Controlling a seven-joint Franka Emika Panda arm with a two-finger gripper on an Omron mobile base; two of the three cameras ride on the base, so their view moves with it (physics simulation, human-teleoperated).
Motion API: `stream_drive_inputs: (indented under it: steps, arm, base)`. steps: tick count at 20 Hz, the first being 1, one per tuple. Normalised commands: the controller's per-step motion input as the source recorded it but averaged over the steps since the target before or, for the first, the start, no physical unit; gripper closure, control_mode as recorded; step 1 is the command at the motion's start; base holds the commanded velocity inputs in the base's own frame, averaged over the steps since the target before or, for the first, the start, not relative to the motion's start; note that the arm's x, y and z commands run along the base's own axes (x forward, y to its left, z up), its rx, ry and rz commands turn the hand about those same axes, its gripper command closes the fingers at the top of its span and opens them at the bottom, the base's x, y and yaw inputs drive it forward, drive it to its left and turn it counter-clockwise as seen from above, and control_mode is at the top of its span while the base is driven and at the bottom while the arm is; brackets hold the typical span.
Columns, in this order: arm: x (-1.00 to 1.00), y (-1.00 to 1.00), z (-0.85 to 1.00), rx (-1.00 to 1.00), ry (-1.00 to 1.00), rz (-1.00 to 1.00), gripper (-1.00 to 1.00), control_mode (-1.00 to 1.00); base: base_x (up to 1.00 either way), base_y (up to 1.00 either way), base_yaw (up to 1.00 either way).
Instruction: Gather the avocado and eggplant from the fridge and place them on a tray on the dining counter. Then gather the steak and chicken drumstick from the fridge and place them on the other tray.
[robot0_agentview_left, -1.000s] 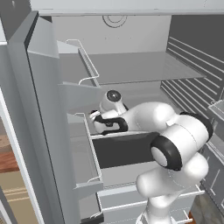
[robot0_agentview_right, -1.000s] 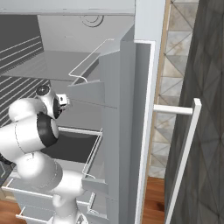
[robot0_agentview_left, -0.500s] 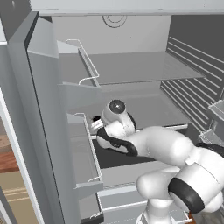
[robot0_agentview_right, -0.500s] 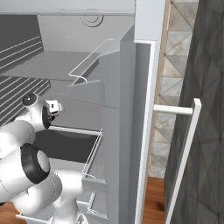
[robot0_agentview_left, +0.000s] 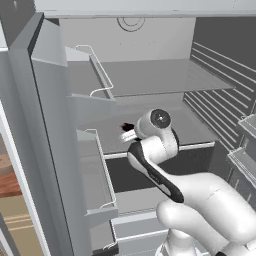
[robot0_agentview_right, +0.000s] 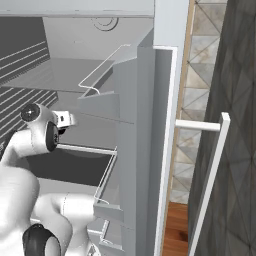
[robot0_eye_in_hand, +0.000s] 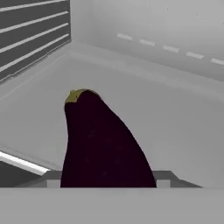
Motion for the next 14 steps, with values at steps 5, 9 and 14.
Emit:
stream_drive_inputs:
  steps: [5, 9, 14]
  arm:
    - [-0.71, -0.31, 0.87, 0.09, 0.09, -0.10, 1.00, -1.00]
    - [-0.82, -0.37, 0.78, 0.10, 0.19, -0.14, 1.00, -1.00]
    - [-0.89, -0.44, 0.50, 0.08, 0.27, -0.16, 1.00, -1.00]
  base:
    - [0.00, 0.00, 0.00]
    - [0.00, 0.00, 0.00]
    - [0.00, 0.00, 0.00]
